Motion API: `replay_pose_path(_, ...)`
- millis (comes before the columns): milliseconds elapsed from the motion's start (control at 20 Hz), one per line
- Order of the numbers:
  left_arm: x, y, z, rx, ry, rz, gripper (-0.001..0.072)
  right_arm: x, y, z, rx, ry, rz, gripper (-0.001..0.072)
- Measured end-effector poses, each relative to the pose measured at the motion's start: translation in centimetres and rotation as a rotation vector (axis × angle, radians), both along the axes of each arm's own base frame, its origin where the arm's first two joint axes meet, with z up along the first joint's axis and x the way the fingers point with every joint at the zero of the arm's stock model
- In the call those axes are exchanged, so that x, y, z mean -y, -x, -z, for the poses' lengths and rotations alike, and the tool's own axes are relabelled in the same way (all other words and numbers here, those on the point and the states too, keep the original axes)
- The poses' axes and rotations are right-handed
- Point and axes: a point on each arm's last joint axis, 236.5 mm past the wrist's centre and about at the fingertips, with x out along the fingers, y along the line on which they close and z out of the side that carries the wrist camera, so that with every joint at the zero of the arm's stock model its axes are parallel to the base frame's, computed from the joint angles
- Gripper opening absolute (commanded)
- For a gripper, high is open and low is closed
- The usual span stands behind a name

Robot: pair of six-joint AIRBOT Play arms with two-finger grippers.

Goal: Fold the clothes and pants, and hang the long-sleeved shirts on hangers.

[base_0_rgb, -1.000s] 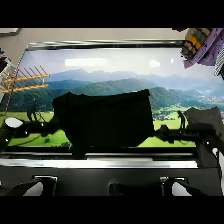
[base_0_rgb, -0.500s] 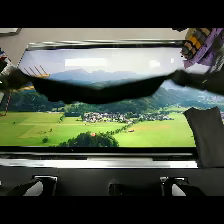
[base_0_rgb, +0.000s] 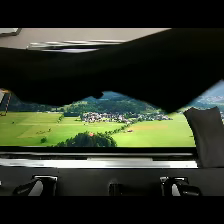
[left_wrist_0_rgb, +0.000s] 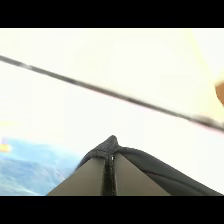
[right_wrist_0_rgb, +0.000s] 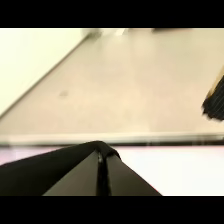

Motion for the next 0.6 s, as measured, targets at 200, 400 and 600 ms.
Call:
replay_pose_path(200, -1.7, 4.3, -1.5, 0.050, -0.054, -0.129, 0.0017, 1.6, 2.4, -1.0, 0.033, -0.071, 0.078, 0.0029)
replay_pose_path(400, -2.7, 3.5, 0.3, -0.020, -0.061, -0.154, 0.0017, 2.8, -1.9, 2.3, -0.129, -0.165, 0.106, 0.0029)
replay_pose_path(600, -3.4, -3.4, 7.9, -0.255, -0.047, -0.053, 0.0017, 3.9, -10.8, 11.4, -0.492, -0.217, 0.115, 0.0030)
